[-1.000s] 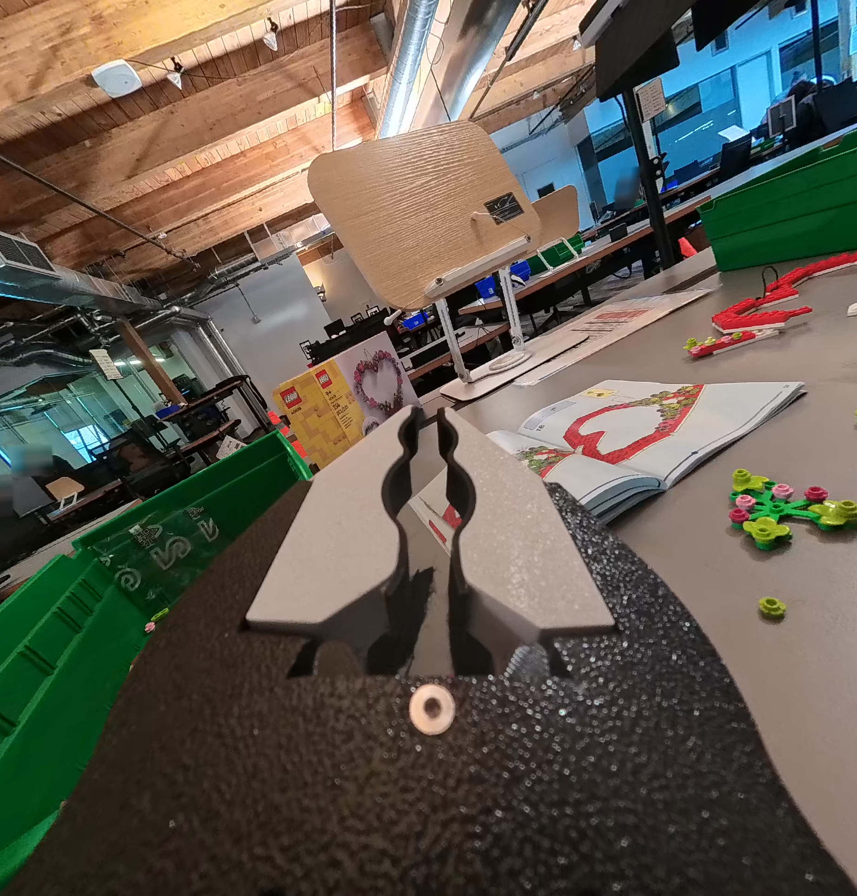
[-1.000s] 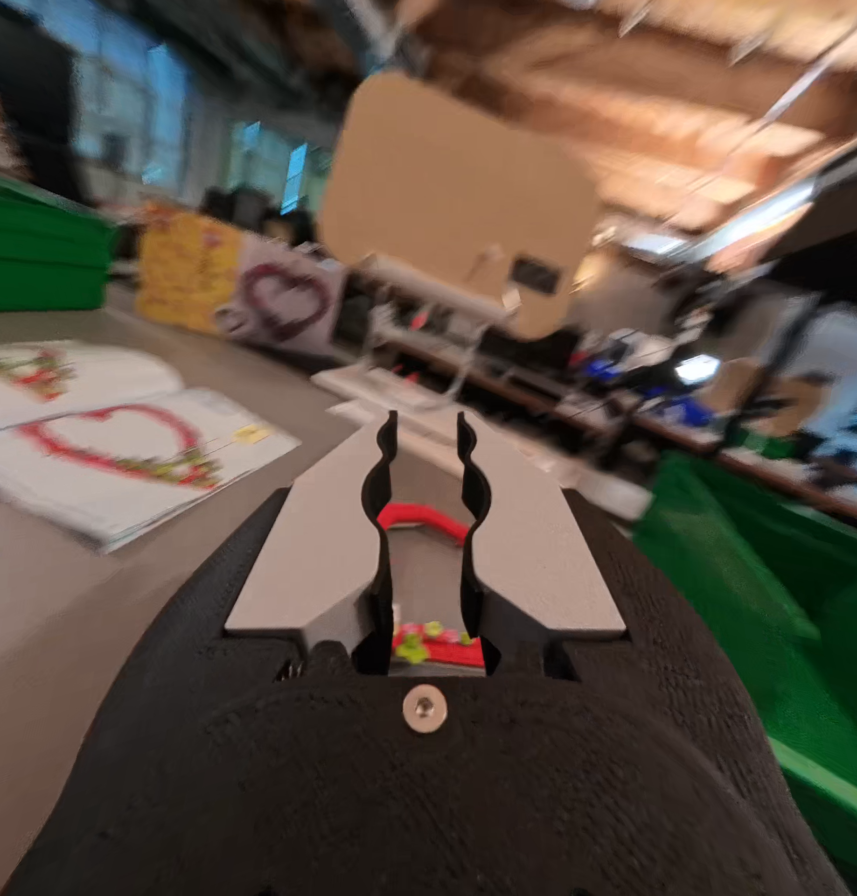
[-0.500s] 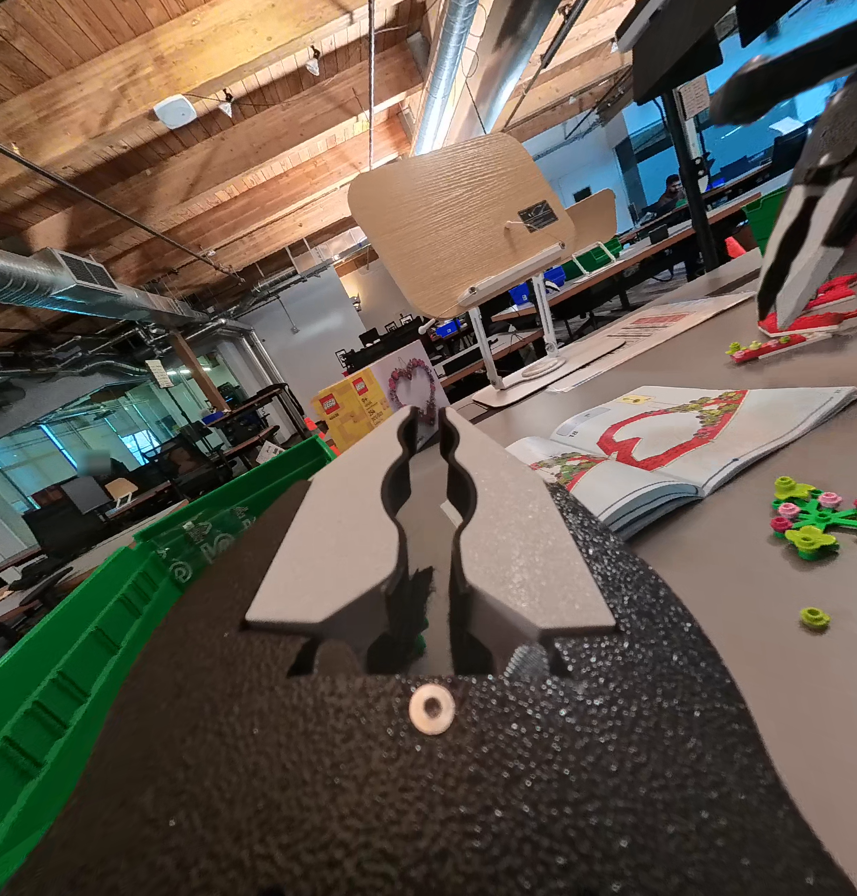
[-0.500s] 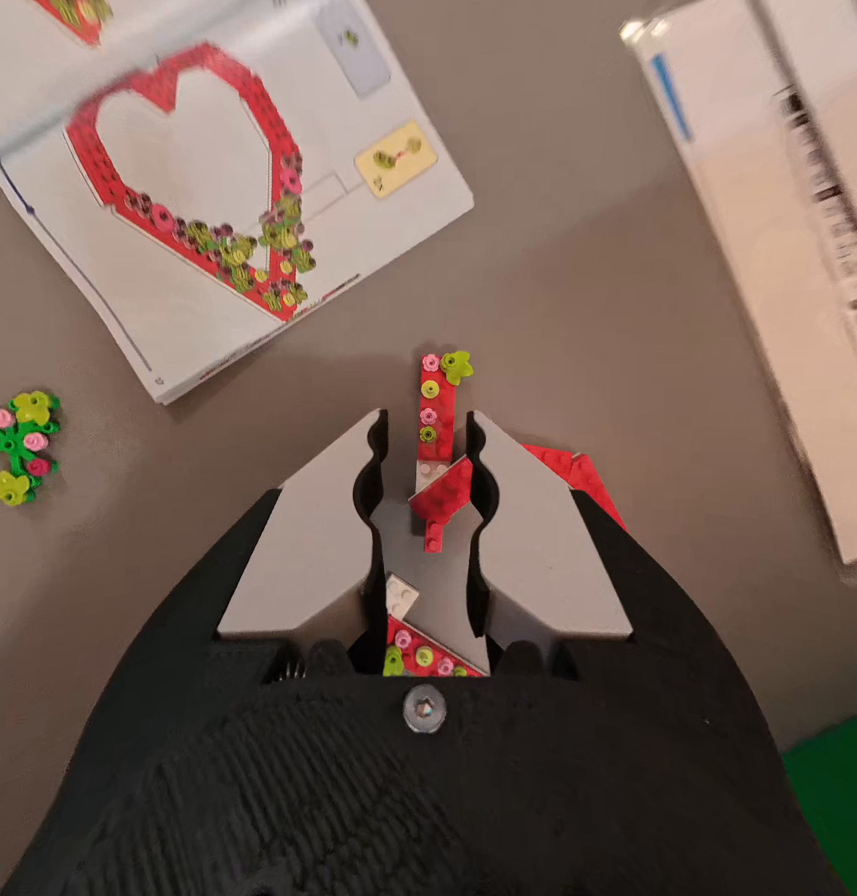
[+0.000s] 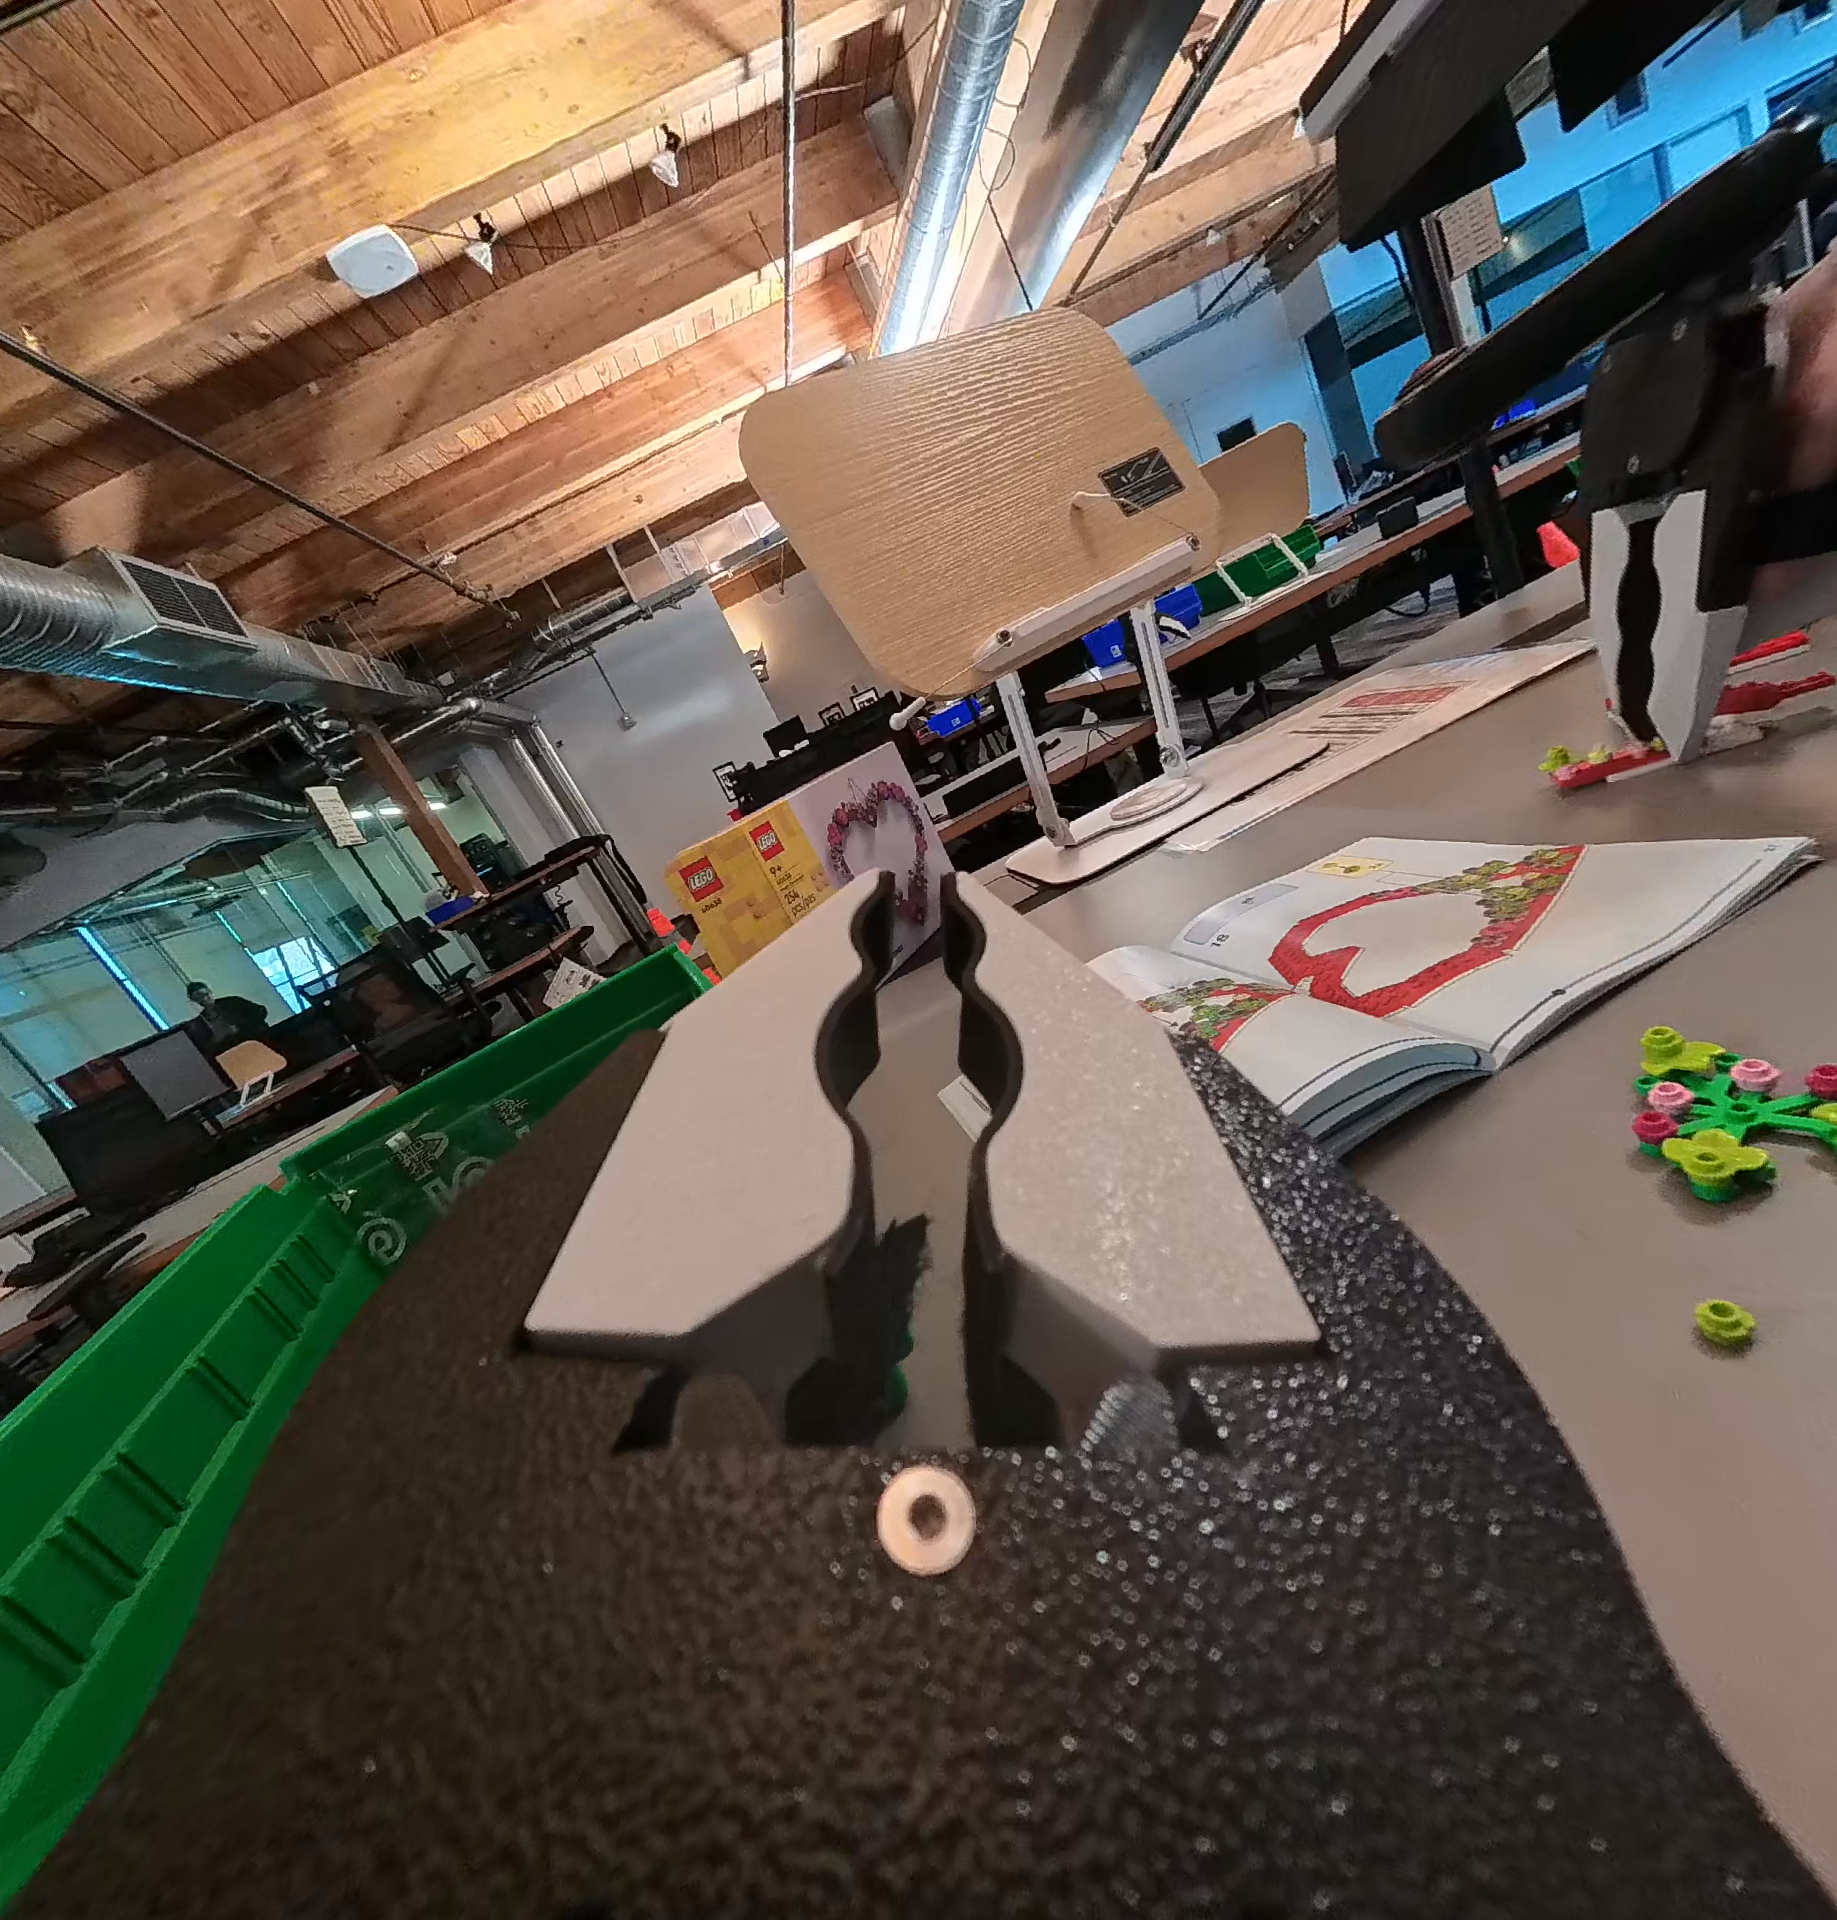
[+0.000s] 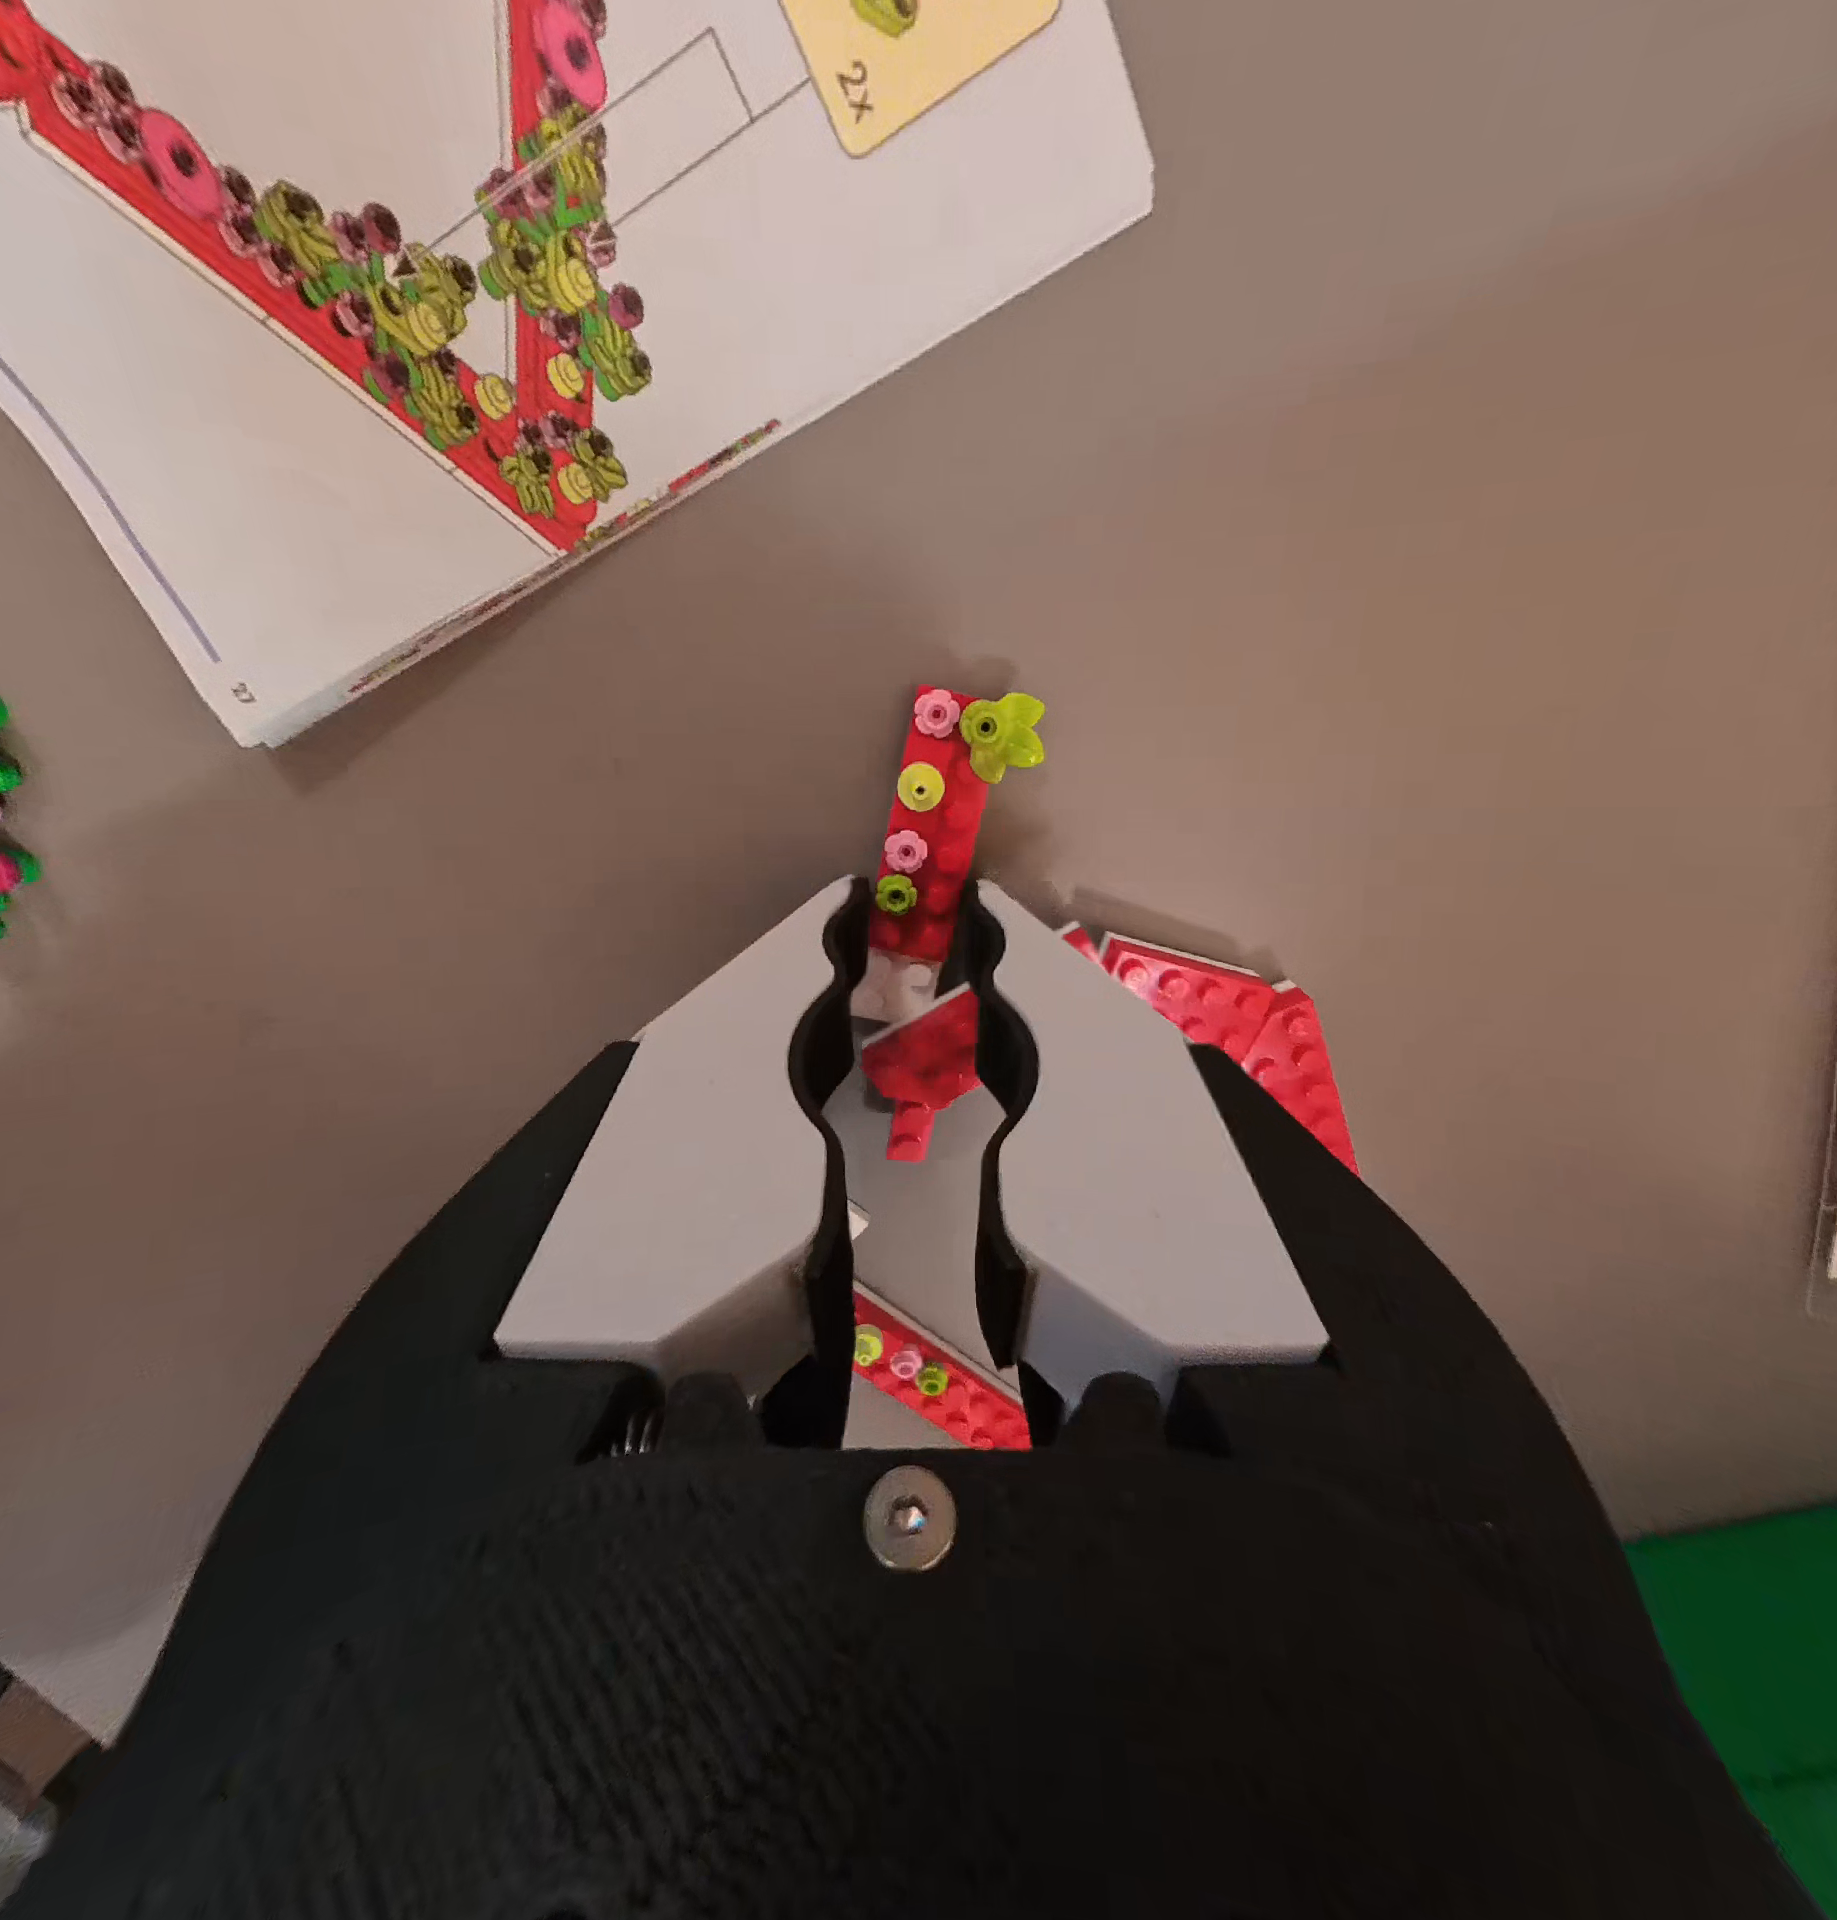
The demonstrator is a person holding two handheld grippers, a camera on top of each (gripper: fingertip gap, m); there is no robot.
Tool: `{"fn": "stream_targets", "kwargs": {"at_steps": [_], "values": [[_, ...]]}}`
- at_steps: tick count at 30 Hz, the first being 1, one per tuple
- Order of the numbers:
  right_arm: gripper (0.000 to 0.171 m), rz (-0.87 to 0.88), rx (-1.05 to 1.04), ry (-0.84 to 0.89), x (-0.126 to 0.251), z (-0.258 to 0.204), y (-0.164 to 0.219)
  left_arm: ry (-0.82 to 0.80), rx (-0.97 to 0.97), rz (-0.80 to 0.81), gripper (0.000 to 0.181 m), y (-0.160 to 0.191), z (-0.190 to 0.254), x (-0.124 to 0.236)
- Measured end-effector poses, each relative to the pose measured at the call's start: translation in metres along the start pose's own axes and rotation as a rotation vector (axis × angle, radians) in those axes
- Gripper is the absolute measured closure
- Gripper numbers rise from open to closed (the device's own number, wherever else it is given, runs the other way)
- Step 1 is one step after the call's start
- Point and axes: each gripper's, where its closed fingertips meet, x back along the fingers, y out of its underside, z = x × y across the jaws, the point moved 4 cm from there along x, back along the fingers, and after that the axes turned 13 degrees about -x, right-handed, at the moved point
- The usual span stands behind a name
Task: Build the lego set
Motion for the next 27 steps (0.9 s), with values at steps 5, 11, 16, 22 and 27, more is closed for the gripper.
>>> {"fn": "stream_targets", "kwargs": {"at_steps": [5,11,16,22,27], "values": [[0.156,-0.038,0.076,-0.012,0.000,-0.012,0.003,0.001,0.000,0.003,0.176,-0.001,0.000,0.000],[0.156,-0.107,0.265,-0.004,0.002,-0.028,0.014,0.005,0.000,0.003,0.176,-0.001,0.001,0.001],[0.155,-0.151,0.487,0.047,0.005,-0.036,0.027,0.006,-0.002,0.005,0.176,-0.001,0.001,0.001],[0.146,-0.111,0.525,0.031,0.006,-0.043,0.030,0.013,-0.006,0.003,0.176,-0.001,0.002,0.001],[0.139,0.007,0.463,0.051,0.030,-0.037,0.025,0.011,-0.005,0.002,0.176,-0.001,0.002,0.001]]}}
